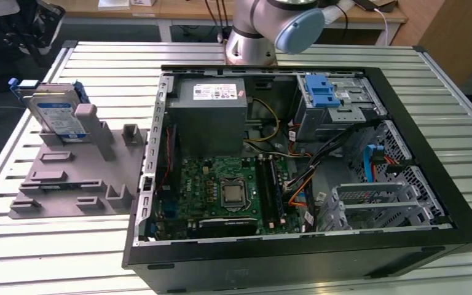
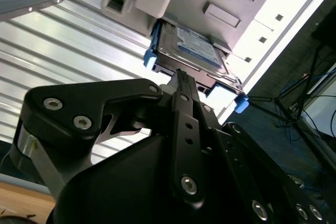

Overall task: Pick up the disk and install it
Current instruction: 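Reach for the disk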

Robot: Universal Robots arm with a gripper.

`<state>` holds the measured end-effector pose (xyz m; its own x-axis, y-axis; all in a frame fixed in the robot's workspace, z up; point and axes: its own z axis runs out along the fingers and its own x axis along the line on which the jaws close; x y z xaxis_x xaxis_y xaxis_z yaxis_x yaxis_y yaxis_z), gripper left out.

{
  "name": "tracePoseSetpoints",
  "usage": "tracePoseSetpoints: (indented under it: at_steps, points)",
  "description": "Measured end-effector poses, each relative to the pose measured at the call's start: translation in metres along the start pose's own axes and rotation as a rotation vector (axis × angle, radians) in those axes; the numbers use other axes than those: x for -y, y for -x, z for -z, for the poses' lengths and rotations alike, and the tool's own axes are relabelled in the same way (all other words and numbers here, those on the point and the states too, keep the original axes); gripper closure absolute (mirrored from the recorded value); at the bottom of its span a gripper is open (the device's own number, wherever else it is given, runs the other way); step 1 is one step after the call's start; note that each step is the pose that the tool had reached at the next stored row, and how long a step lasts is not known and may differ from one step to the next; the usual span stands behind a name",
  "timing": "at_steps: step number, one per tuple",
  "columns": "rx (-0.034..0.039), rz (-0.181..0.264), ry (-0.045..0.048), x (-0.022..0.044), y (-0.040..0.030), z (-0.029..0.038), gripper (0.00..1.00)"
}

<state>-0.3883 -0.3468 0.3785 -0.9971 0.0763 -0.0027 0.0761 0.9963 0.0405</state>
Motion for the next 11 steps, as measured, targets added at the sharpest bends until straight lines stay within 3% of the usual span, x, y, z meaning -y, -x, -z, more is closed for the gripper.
tracePoseSetpoints:
  at_steps: [11]
  points:
    - [0.0,0.0,0.0,-0.0032,-0.029,-0.0032,0.89]
